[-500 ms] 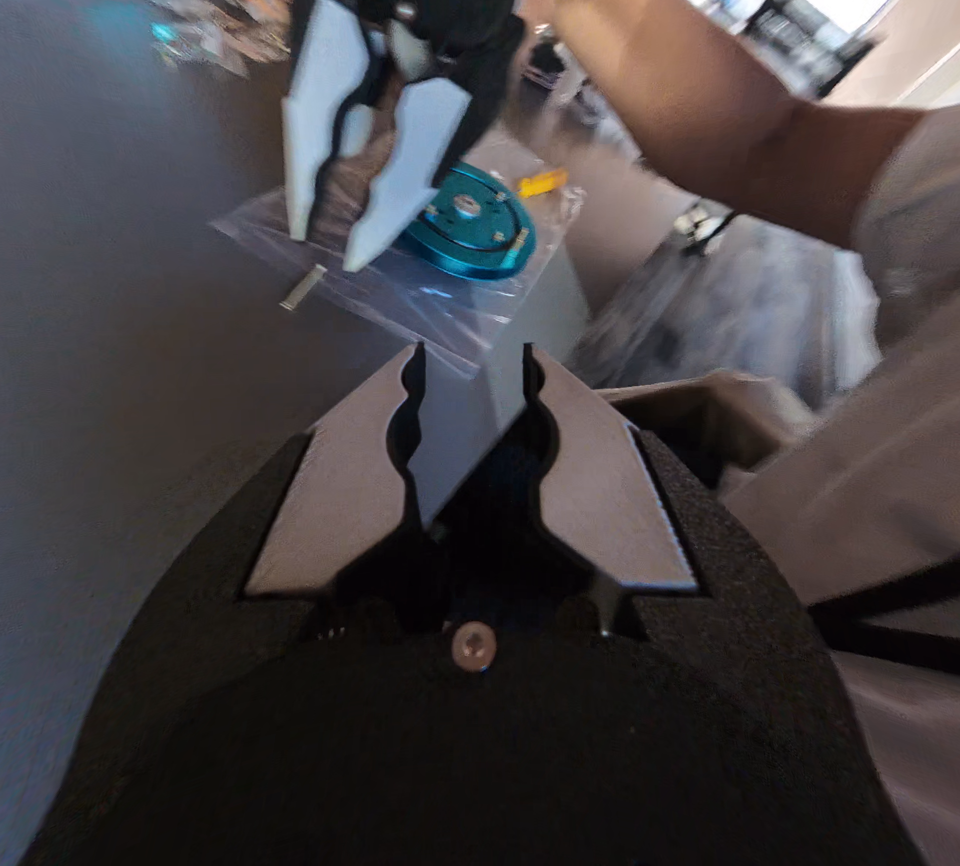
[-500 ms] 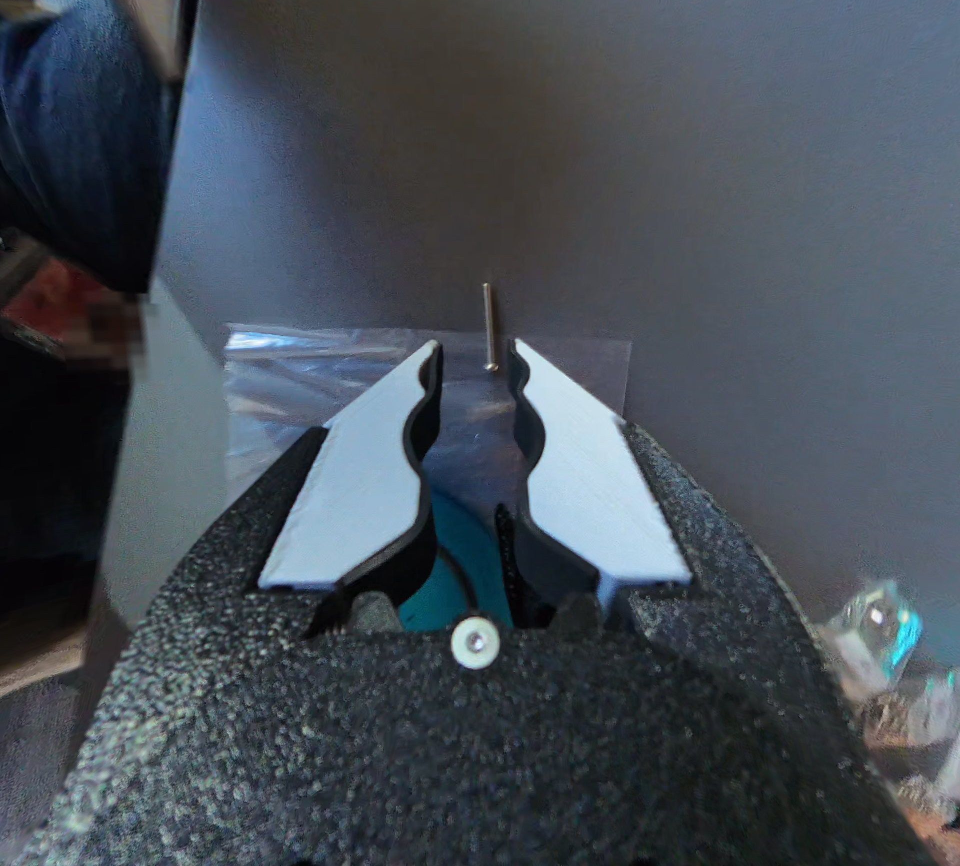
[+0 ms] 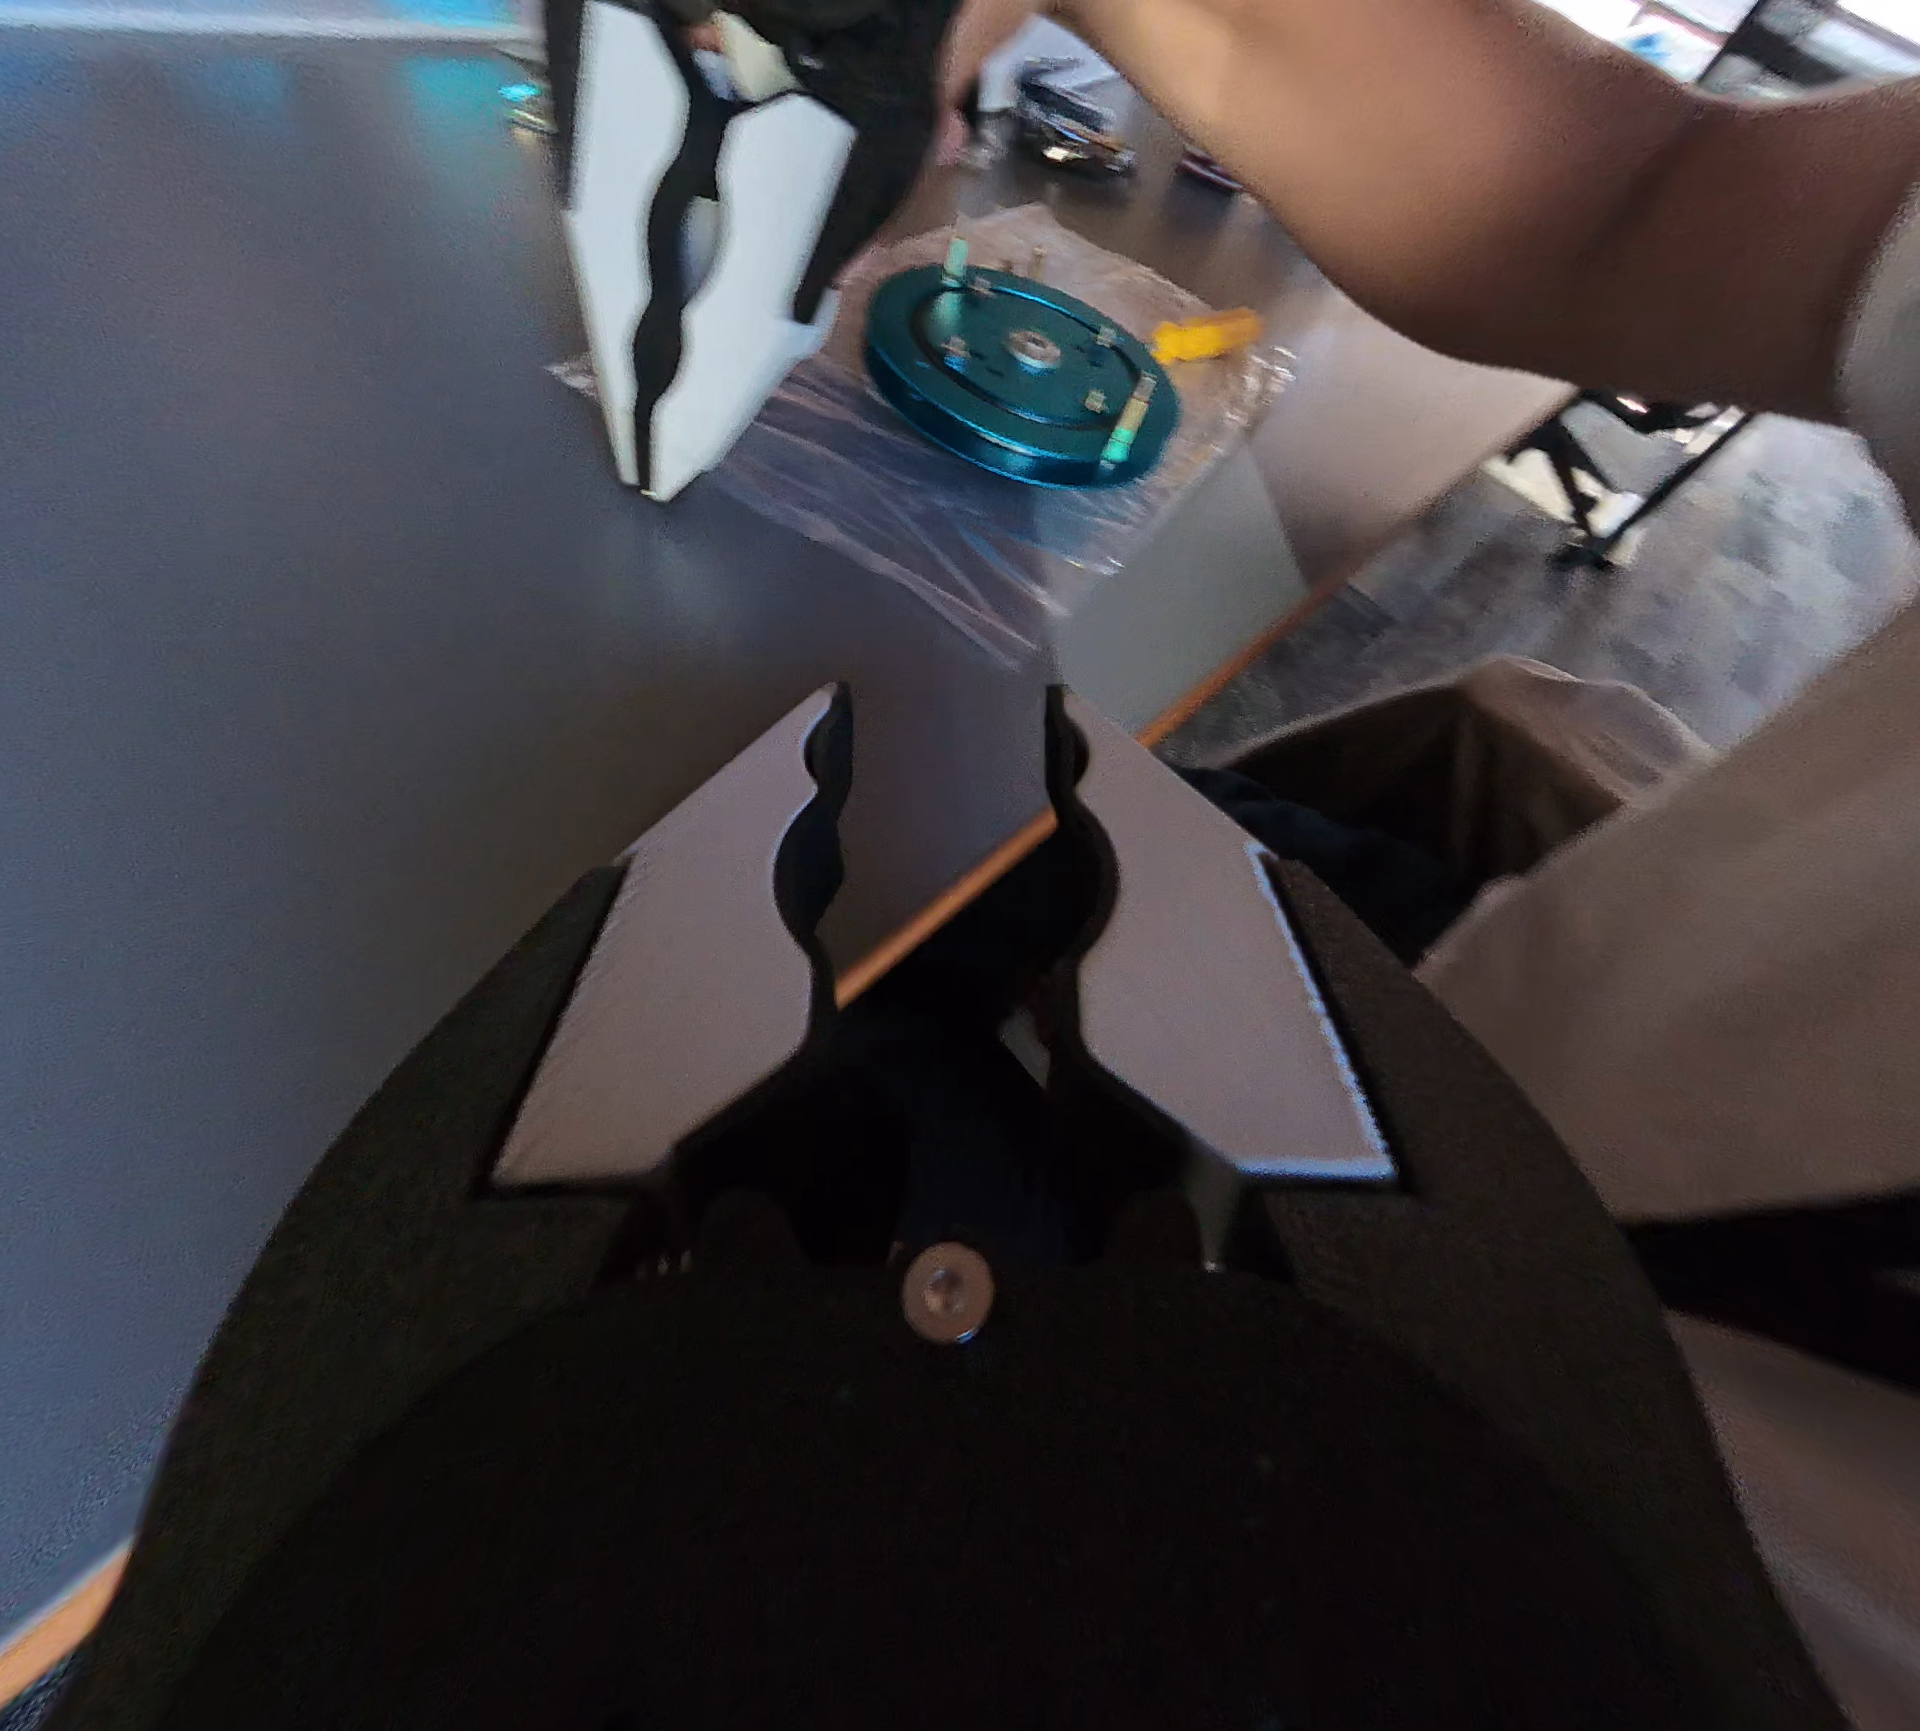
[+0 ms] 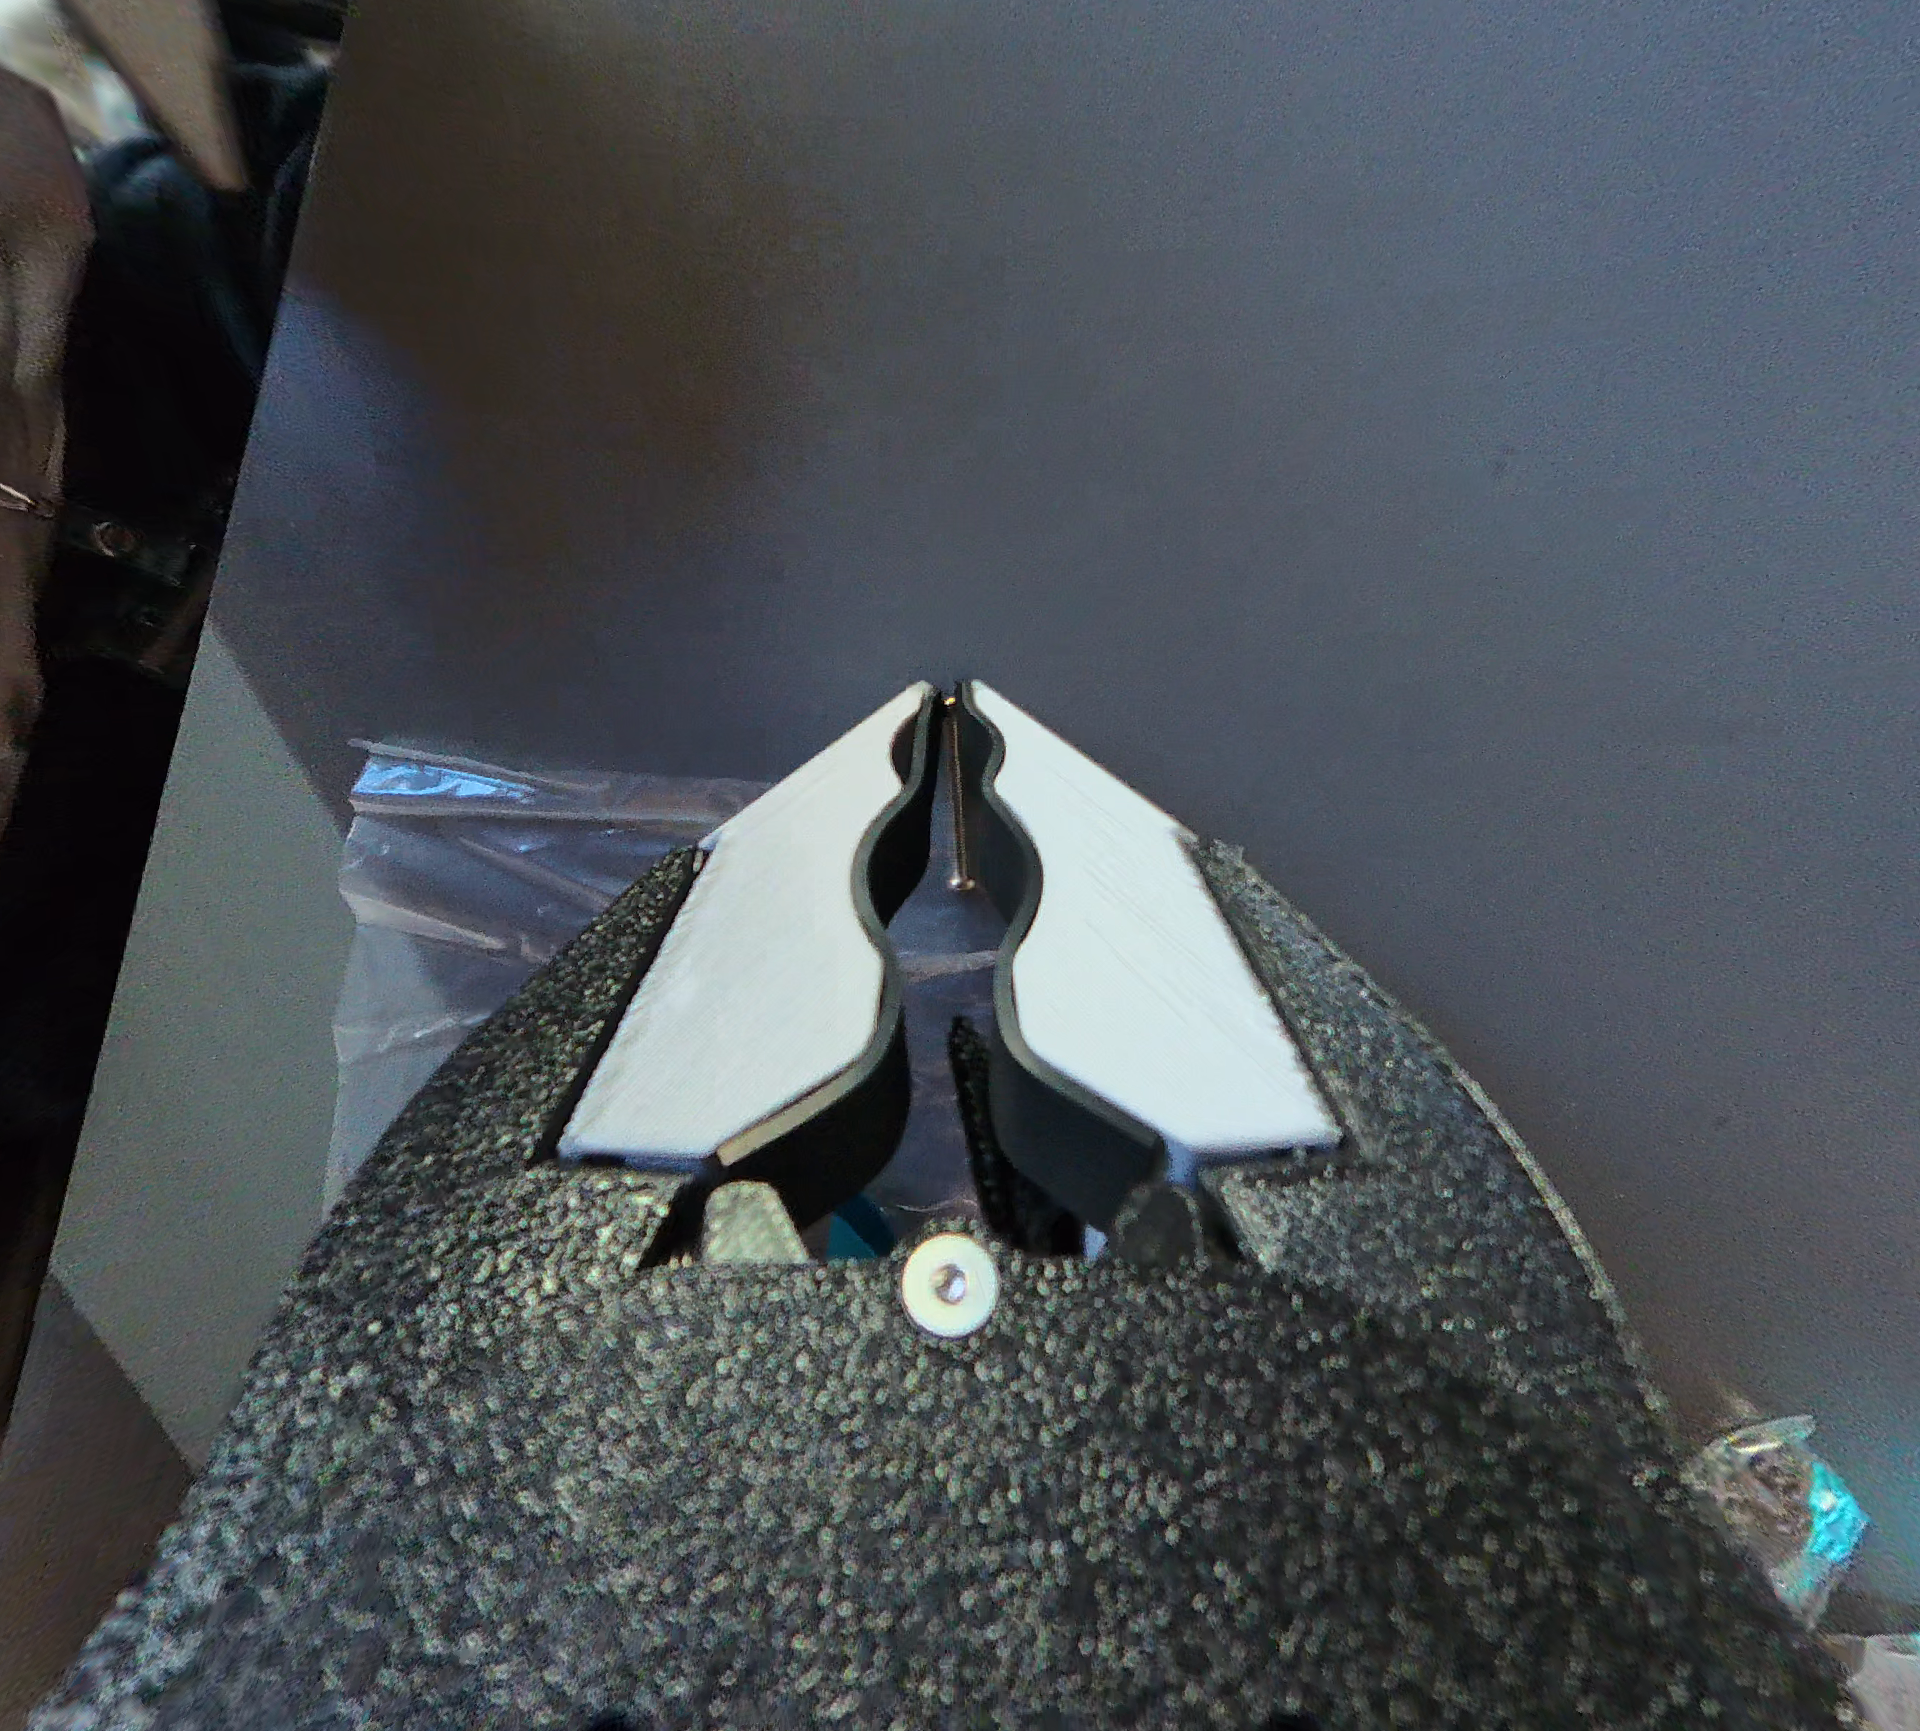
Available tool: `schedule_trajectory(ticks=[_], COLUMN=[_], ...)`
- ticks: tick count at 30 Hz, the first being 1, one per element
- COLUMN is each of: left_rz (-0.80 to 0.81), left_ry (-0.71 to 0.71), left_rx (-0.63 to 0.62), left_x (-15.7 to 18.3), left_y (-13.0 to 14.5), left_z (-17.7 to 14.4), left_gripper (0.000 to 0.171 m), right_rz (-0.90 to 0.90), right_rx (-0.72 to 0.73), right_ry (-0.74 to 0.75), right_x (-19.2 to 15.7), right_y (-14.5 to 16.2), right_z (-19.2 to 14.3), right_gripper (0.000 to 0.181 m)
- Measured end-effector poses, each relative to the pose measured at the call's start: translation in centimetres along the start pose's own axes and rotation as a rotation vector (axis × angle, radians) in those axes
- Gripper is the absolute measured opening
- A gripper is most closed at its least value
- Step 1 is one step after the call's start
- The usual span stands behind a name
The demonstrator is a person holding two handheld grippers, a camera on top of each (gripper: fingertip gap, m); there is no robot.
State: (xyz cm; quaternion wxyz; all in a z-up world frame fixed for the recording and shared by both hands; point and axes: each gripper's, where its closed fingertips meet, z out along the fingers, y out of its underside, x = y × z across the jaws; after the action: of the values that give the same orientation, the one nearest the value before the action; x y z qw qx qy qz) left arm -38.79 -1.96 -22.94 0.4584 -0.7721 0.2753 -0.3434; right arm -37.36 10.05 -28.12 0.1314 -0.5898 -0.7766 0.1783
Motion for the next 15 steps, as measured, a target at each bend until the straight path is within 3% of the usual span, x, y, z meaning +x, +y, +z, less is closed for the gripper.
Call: schedule_trajectory(ticks=[3, 8, 13, 15], left_rz=[-0.004, 0.018, 0.075, 0.079], left_ry=[-0.078, -0.104, 0.040, 0.072], left_rx=[0.019, 0.075, 0.222, 0.253], left_x=[-1.8, -2.6, 0.0, 0.8], left_y=[-1.4, -4.6, -8.9, -9.5], left_z=[1.3, 4.3, 7.2, 8.0], left_gripper=[0.037, 0.037, 0.036, 0.022], right_rz=[0.049, 0.140, 0.193, 0.199], right_rx=[0.149, 0.534, 0.792, 0.829], right_ry=[0.014, -0.022, -0.150, -0.143], right_x=[-0.4, -2.2, -5.4, -6.0], right_y=[-1.3, -4.7, -6.2, -6.0], right_z=[-2.1, -8.0, -12.1, -13.1], right_gripper=[0.002, 0.000, 0.002, 0.001])
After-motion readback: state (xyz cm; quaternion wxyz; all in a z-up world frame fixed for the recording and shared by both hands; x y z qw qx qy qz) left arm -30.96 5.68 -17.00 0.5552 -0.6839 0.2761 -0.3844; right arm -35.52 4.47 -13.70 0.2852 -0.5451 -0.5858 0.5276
